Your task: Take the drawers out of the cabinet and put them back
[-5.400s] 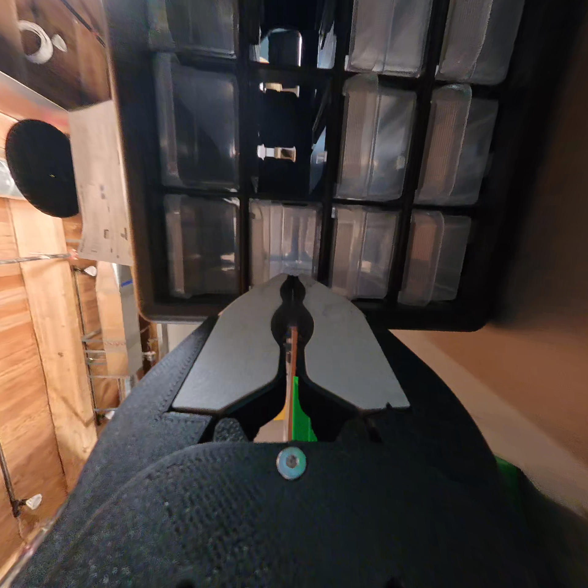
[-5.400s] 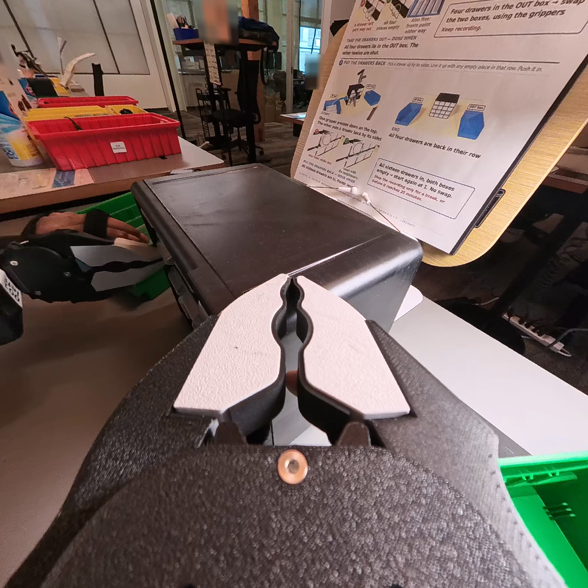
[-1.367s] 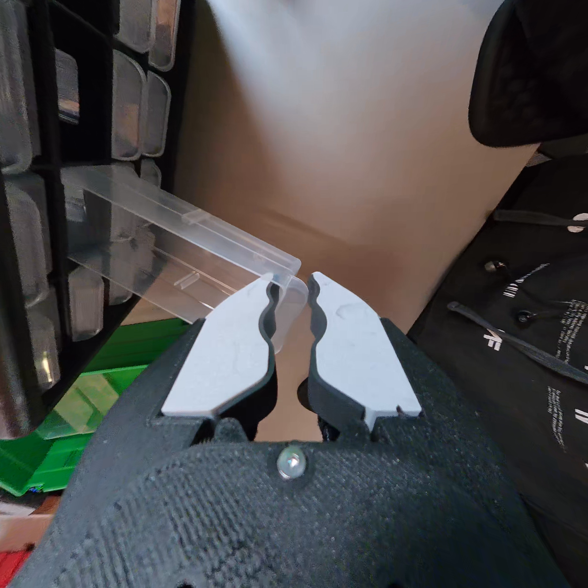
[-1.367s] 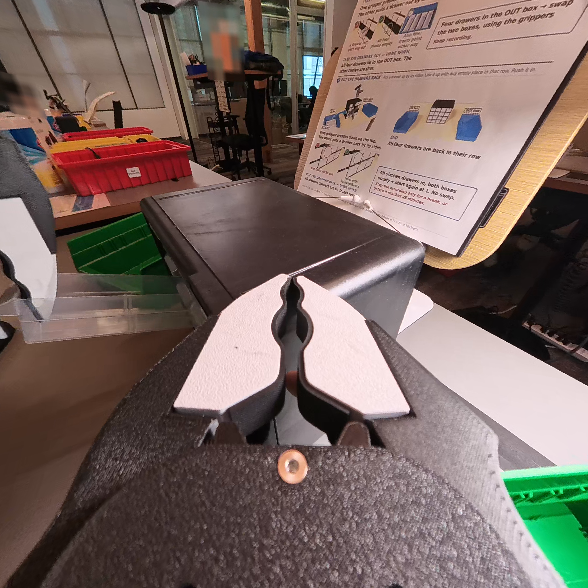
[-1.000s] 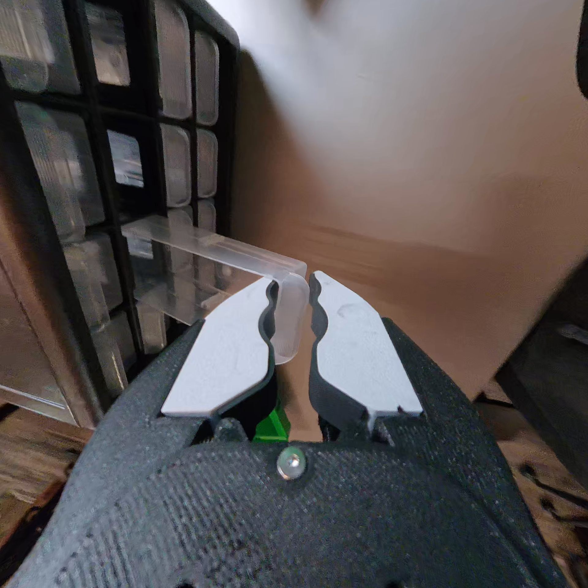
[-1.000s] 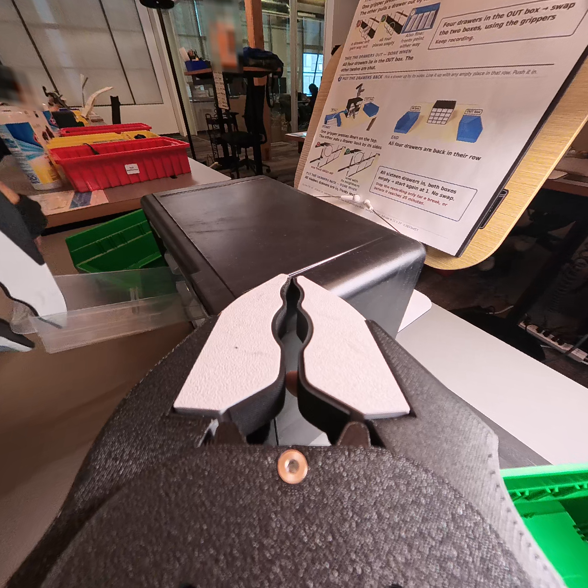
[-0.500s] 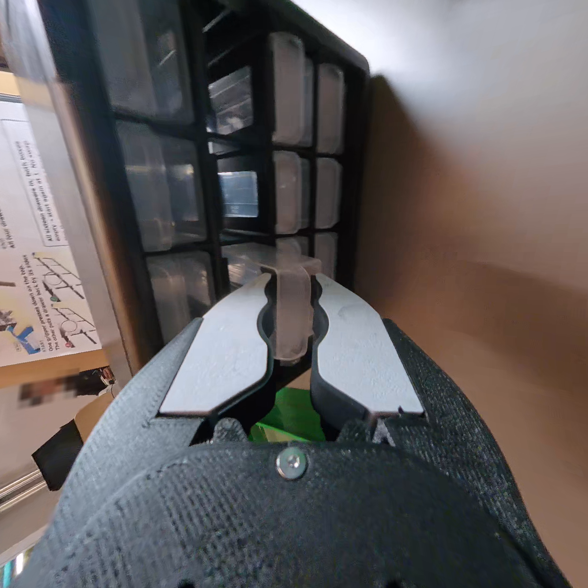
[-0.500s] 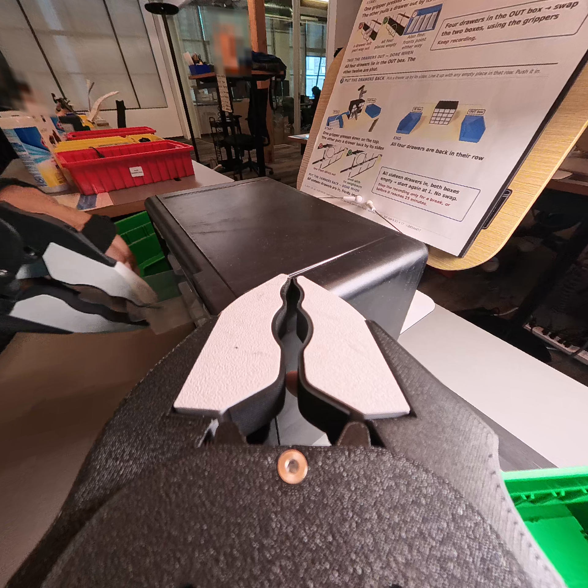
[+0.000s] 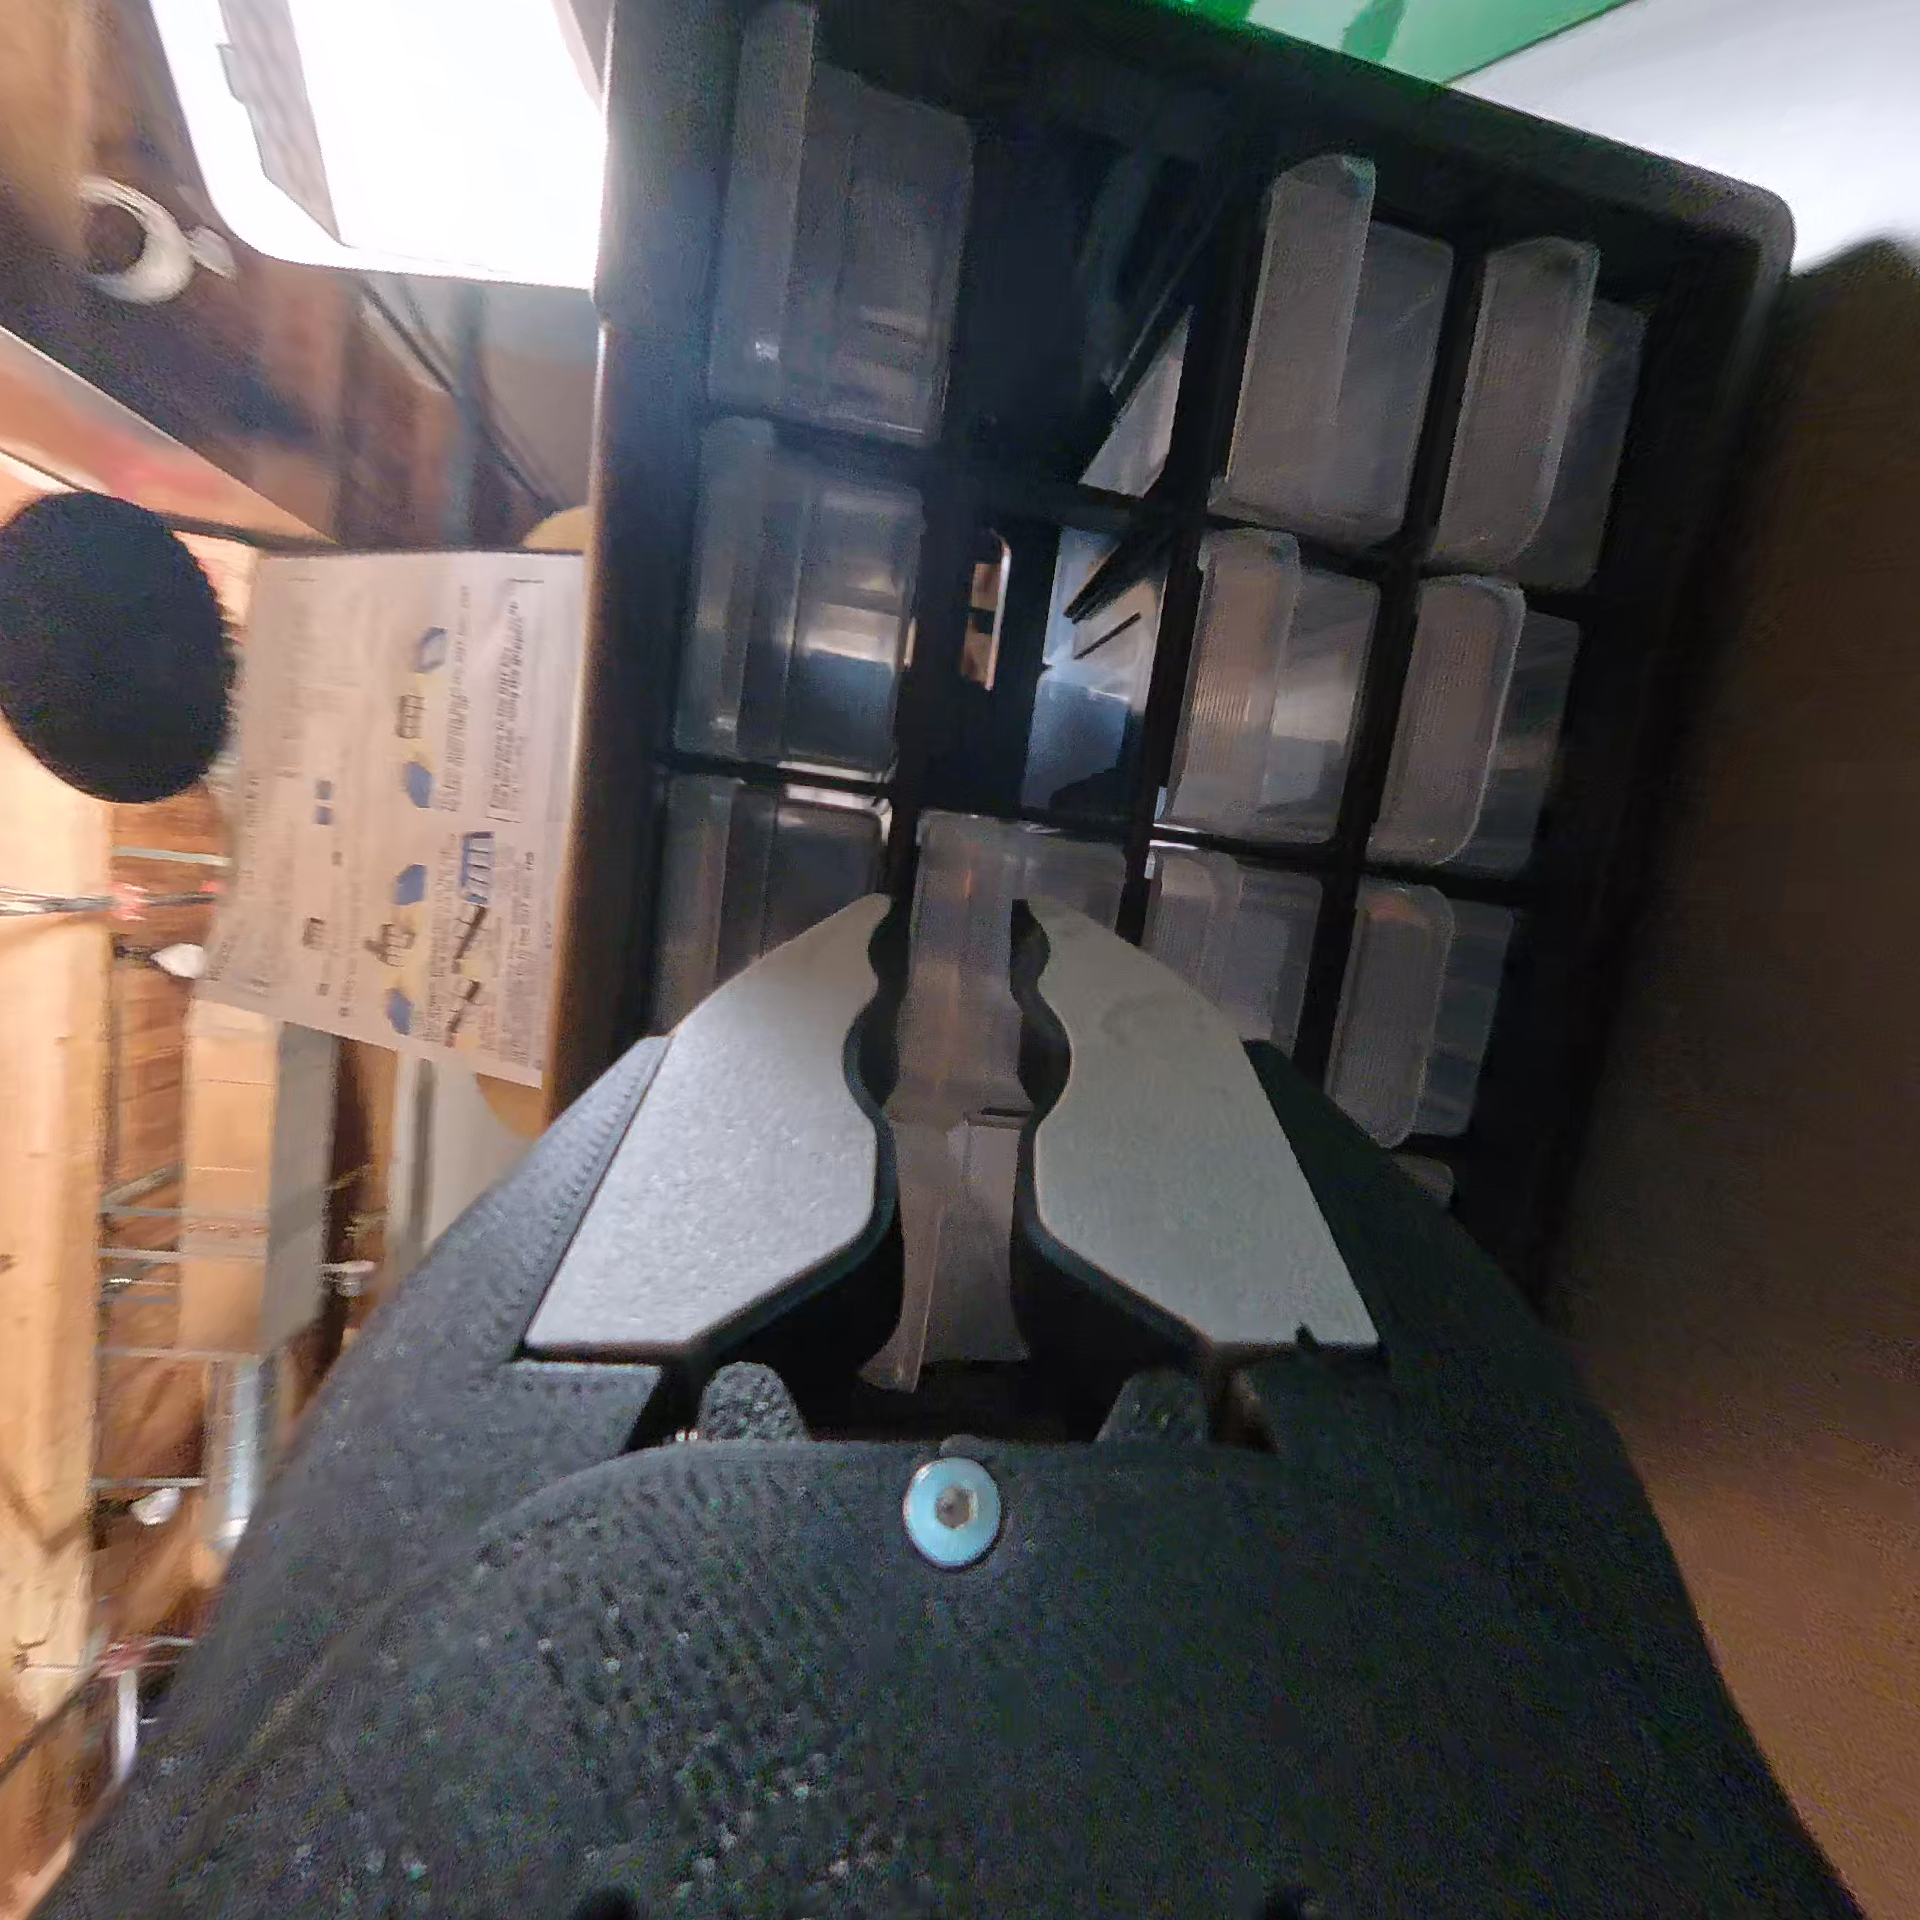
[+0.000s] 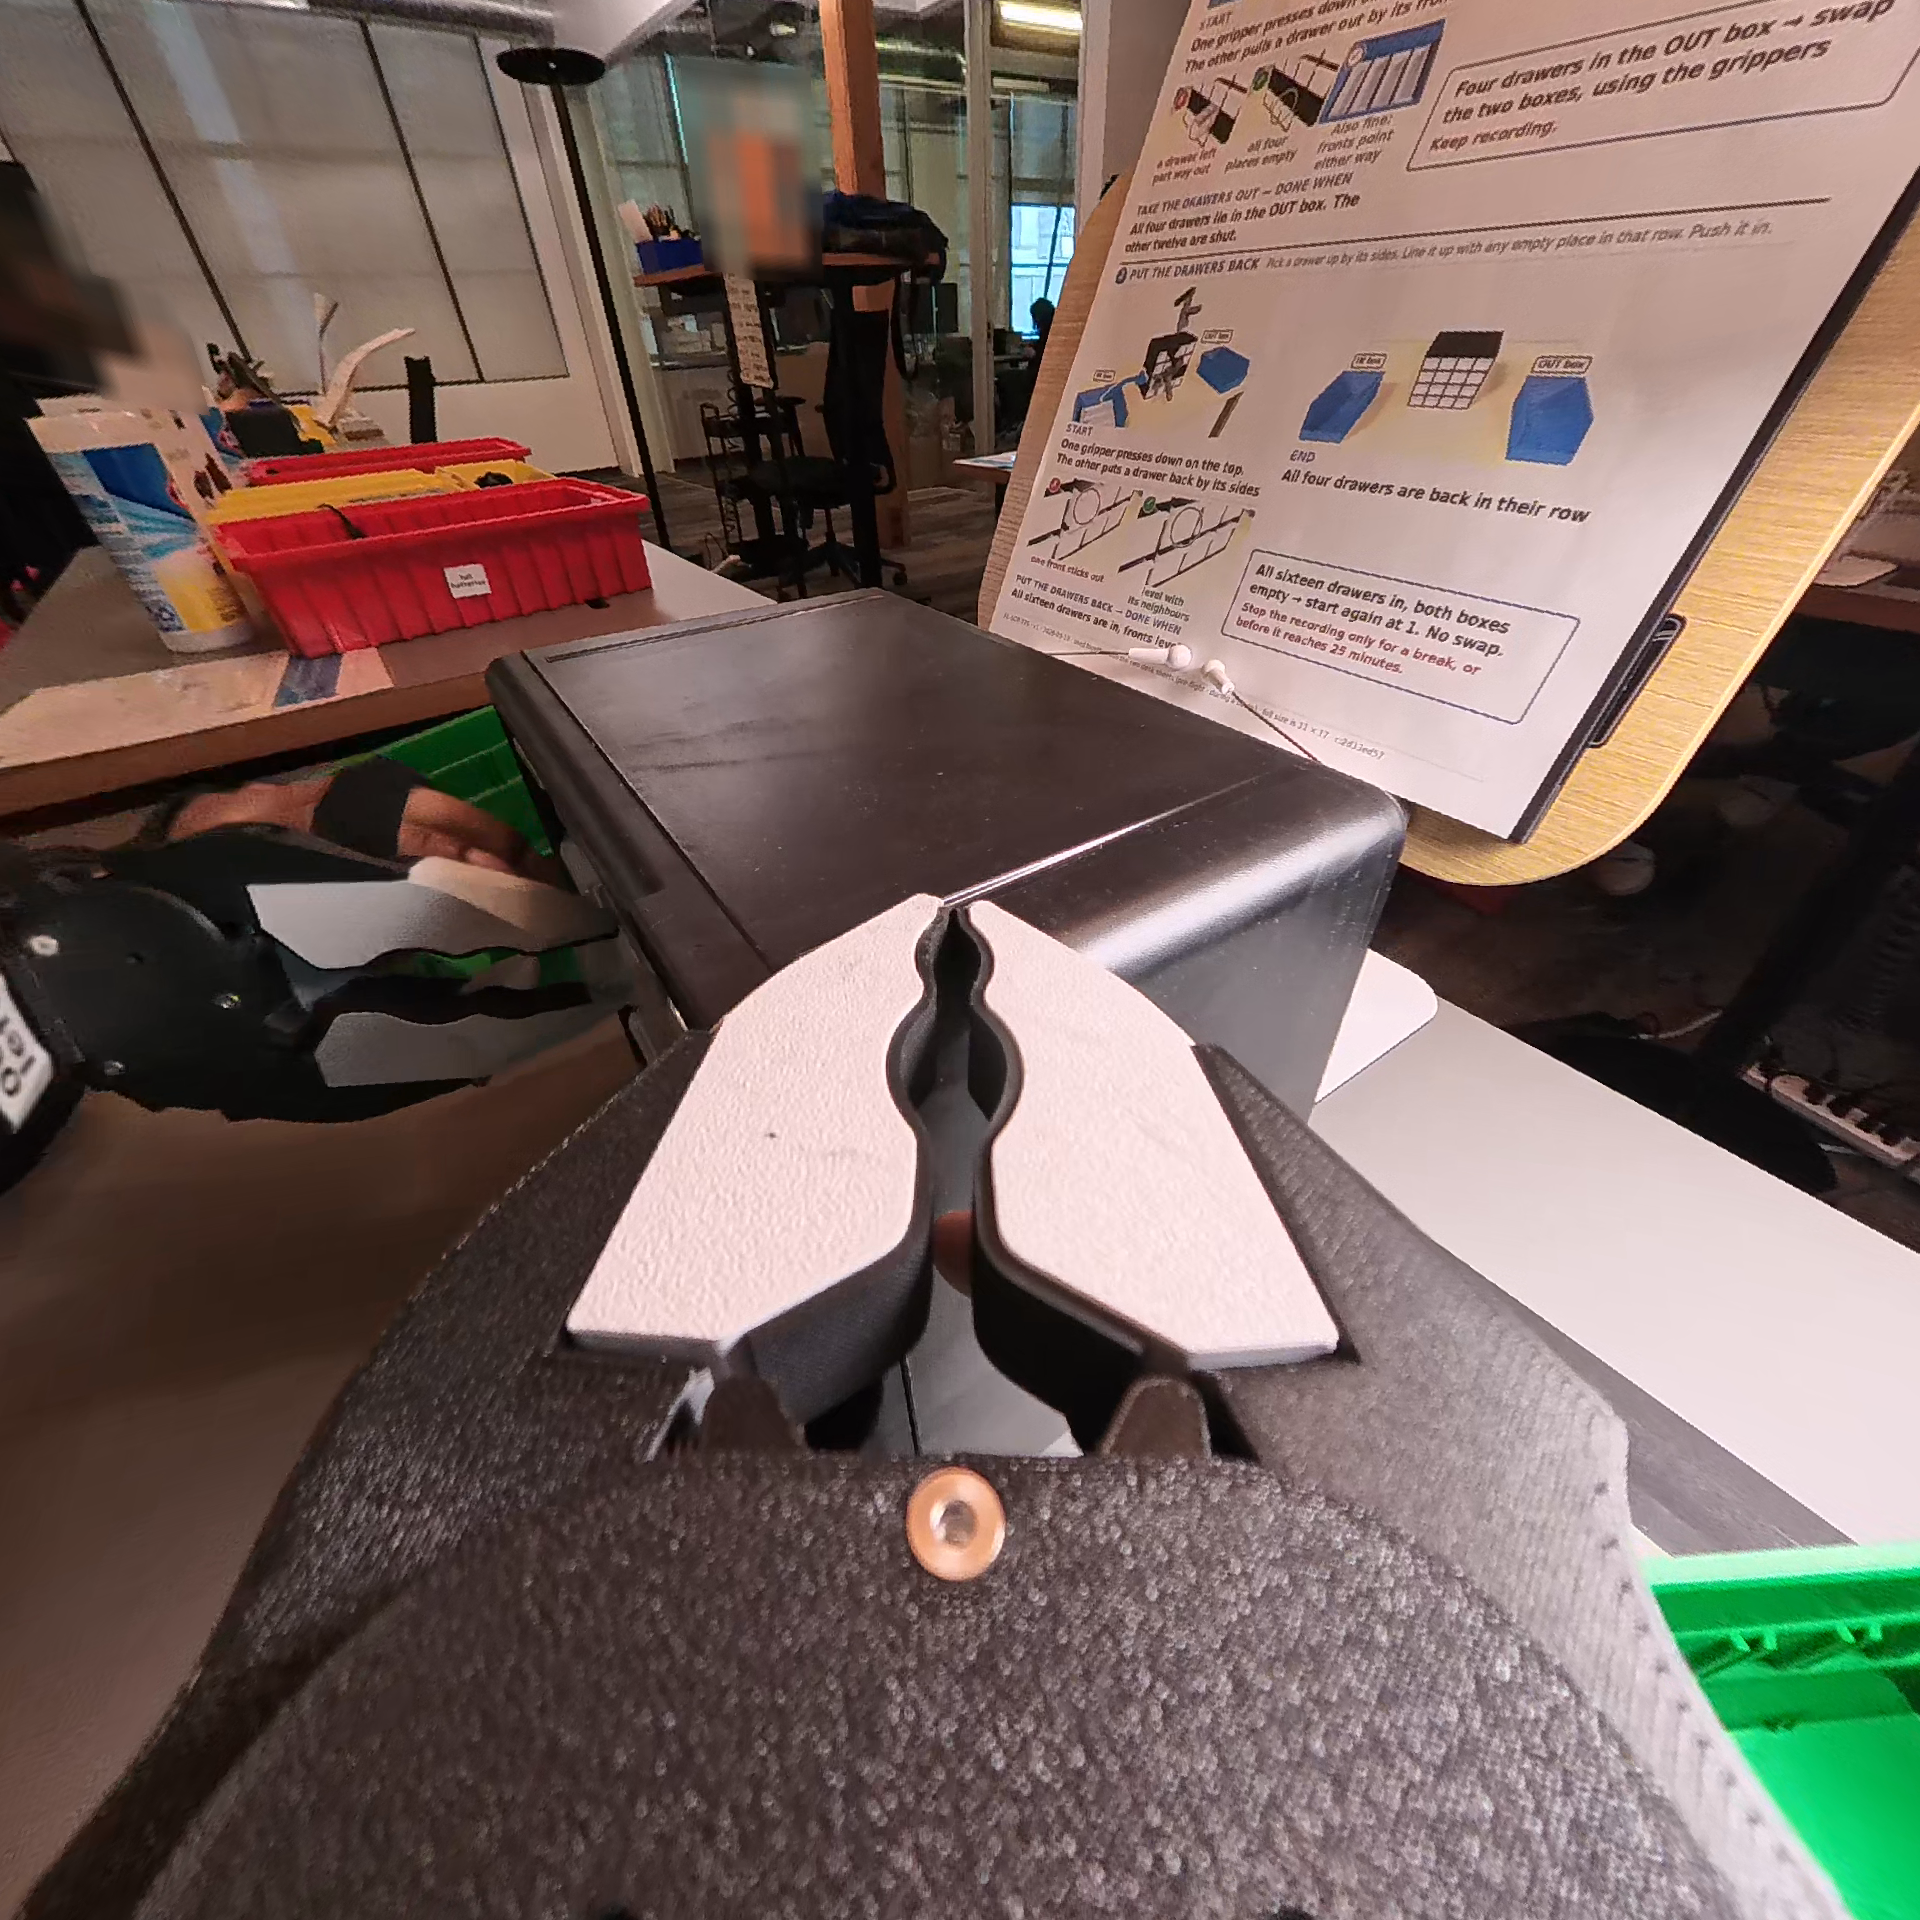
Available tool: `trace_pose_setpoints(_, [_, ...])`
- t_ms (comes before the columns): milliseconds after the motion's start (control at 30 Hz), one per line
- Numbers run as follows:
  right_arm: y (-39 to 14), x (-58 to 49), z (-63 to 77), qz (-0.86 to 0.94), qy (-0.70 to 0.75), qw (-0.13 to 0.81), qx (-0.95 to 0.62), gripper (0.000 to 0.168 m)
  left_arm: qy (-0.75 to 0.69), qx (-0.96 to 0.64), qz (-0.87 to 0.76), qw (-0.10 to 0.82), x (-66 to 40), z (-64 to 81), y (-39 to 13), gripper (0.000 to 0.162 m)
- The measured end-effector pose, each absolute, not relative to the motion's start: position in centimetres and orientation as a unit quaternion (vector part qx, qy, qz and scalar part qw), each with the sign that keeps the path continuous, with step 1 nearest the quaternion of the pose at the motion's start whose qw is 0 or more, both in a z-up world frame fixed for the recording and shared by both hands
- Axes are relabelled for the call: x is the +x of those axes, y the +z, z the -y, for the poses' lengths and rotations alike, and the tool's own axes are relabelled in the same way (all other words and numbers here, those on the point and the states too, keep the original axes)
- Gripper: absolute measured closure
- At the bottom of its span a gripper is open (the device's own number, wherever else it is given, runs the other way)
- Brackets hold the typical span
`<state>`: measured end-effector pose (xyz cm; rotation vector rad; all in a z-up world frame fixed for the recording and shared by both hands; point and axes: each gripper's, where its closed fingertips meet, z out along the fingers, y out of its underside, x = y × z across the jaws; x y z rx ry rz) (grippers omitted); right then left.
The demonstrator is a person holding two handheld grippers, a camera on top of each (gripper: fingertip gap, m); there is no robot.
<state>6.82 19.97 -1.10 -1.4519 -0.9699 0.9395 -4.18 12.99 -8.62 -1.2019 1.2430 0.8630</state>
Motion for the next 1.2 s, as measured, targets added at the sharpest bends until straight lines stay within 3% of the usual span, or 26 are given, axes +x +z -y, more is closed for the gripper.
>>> trace_pose_setpoints(300, [-1.1,6.8,-20.0,0.404,0.408,0.546,-0.611,0.168,0.439,-0.394,-0.521,0.617,-4.2,-12.9,-8.4,0.153])
trace_pose_setpoints(667, [-1.1,6.8,-20.1,0.399,0.415,0.546,-0.609,0.168,0.463,-0.446,-0.522,0.561,-4.5,-13.9,-8.5,0.151])
trace_pose_setpoints(900, [-1.1,6.8,-20.1,0.4,0.41,0.548,-0.61,0.168,0.411,-0.477,-0.533,0.565,-4.9,-13.4,-9.3,0.135])
trace_pose_setpoints(1200, [-1.1,6.8,-20.1,0.398,0.415,0.547,-0.608,0.168,0.309,-0.554,-0.484,0.603,-9.5,-9.6,-6.8,0.139])
